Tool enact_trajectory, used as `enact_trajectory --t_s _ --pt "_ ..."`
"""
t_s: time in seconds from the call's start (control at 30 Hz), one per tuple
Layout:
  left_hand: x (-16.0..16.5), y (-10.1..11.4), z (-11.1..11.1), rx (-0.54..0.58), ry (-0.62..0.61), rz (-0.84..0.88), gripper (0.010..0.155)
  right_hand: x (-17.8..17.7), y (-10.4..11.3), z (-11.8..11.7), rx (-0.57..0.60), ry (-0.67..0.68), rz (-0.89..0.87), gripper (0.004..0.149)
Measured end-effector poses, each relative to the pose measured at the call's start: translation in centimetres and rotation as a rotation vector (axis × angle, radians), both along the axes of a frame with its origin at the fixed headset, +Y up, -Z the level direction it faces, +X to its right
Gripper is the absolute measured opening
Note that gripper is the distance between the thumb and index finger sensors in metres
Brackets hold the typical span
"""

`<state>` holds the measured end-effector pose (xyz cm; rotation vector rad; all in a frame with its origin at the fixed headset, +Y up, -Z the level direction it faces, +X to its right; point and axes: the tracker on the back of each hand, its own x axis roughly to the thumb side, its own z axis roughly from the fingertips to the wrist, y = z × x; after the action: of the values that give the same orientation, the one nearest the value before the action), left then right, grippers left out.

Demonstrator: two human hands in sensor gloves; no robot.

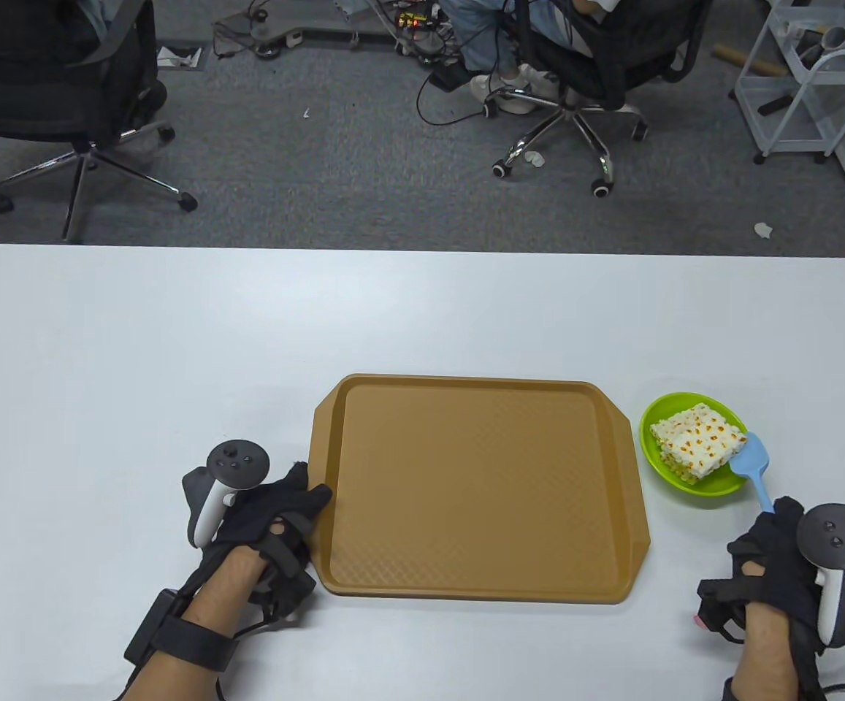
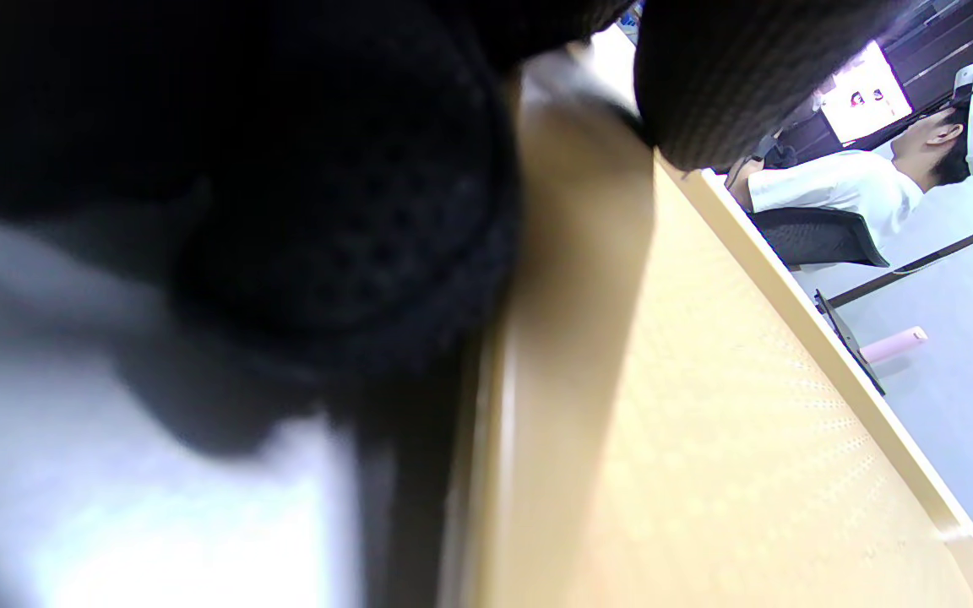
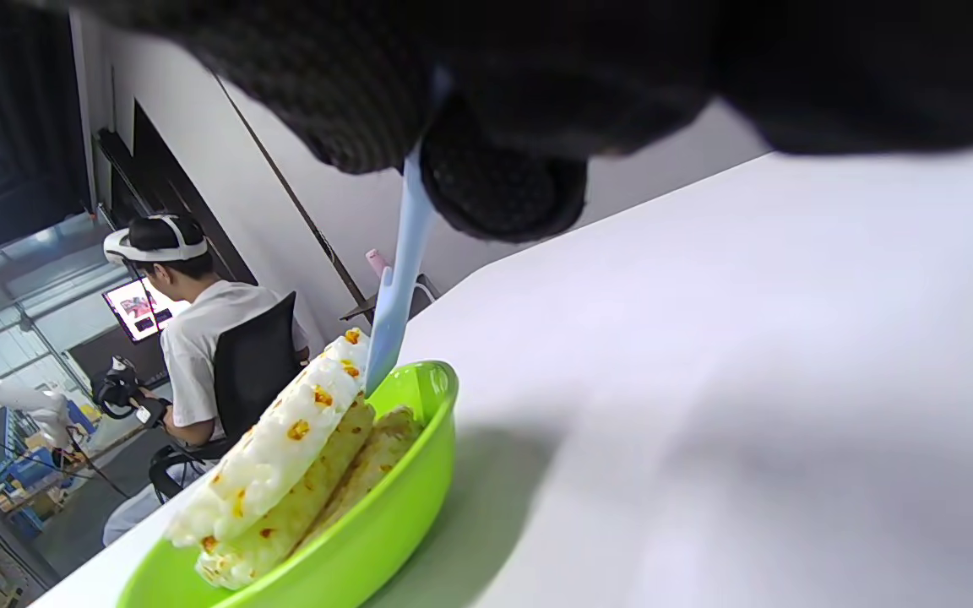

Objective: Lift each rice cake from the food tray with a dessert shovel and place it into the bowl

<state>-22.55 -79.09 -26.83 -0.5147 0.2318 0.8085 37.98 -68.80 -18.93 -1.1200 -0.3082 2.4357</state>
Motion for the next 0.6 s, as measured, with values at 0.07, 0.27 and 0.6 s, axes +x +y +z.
enact_trajectory --t_s 0.07,0.27,0.6 --pt "0.0 0.0 0.0 -0.001 0.001 0.001 0.068 -0.1 -0.1 -0.1 -0.013 -0.003 0.022 0.052" --pt "0.0 0.0 0.0 -0.003 -0.001 0.003 0.068 -1.1 0.8 0.2 0.003 -0.107 0.257 0.052" --pt "-0.2 -0.1 0.1 -0.008 0.011 0.025 0.067 -5.7 1.9 0.9 0.292 0.029 0.36 0.053"
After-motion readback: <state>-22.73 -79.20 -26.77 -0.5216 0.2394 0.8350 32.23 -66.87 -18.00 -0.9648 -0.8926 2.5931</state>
